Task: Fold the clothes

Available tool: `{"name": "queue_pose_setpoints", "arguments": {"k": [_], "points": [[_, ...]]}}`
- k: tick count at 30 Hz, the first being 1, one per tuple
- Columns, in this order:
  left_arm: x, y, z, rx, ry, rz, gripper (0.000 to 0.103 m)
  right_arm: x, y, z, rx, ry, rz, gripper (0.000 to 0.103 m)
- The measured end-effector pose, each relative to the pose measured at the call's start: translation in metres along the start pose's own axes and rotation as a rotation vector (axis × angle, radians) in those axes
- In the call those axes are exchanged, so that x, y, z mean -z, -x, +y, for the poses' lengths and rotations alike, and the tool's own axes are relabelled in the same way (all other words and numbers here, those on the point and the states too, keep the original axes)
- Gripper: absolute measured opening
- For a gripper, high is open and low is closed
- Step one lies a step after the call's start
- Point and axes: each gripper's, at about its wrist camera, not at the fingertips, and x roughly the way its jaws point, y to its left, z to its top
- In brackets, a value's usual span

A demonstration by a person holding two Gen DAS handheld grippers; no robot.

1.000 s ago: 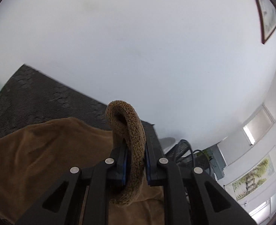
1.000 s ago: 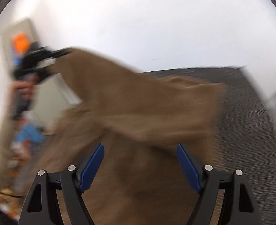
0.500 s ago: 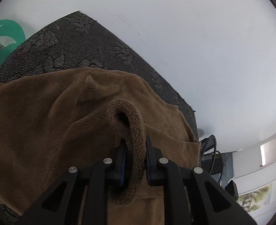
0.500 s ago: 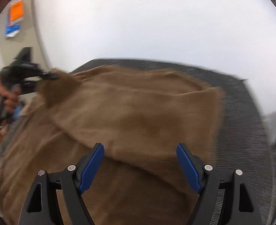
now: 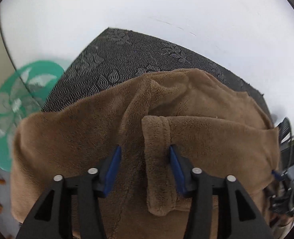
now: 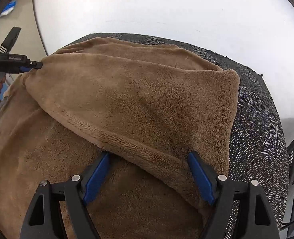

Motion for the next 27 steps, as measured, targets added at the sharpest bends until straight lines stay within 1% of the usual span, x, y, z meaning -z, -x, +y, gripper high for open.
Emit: {"name": "queue_pose_setpoints", "arguments": {"k": [1, 2, 5, 6, 7, 10, 13, 15, 17, 21, 27], "points": [[0.000, 0.006, 0.000, 0.008, 0.006, -0.017, 0.059, -0.002, 0.003, 0.001, -0.002, -0.005, 0.008, 0.082], [-0.001, 0.015, 0.001, 0.024, 0.022, -0.043, 0.061, -0.004, 0.008, 0.002, -0.013, -0.015, -0.002, 0.082], [-0.001, 0.043, -0.001, 0.075, 0.063, -0.124, 0.068, -0.016, 0.033, -0.001, -0.067, -0.059, -0.095, 0.082], [-0.002, 0.048, -0.005, 0.091, 0.064, -0.147, 0.070, -0.022, 0.037, -0.002, -0.075, -0.078, -0.118, 0.082], [-0.003, 0.049, -0.013, 0.109, 0.044, -0.152, 0.071, -0.029, 0.038, -0.004, -0.076, -0.101, -0.137, 0.082], [-0.001, 0.047, -0.041, 0.155, -0.042, -0.142, 0.075, -0.049, 0.021, -0.006, -0.019, -0.129, -0.138, 0.082], [0.004, 0.019, -0.063, 0.122, -0.113, -0.081, 0.076, -0.066, -0.010, -0.010, -0.006, -0.138, -0.100, 0.082], [0.007, -0.005, -0.068, 0.095, -0.117, -0.023, 0.076, -0.071, -0.029, -0.013, 0.014, -0.130, -0.065, 0.082], [0.009, -0.019, -0.066, 0.082, -0.110, 0.011, 0.076, -0.072, -0.047, -0.015, 0.046, -0.112, -0.025, 0.082], [0.011, -0.024, -0.068, 0.085, -0.155, -0.003, 0.076, -0.065, -0.055, -0.021, 0.030, -0.078, -0.037, 0.083], [0.012, -0.030, -0.071, 0.086, -0.212, -0.016, 0.076, -0.067, -0.059, -0.021, 0.043, -0.073, -0.045, 0.086]]}}
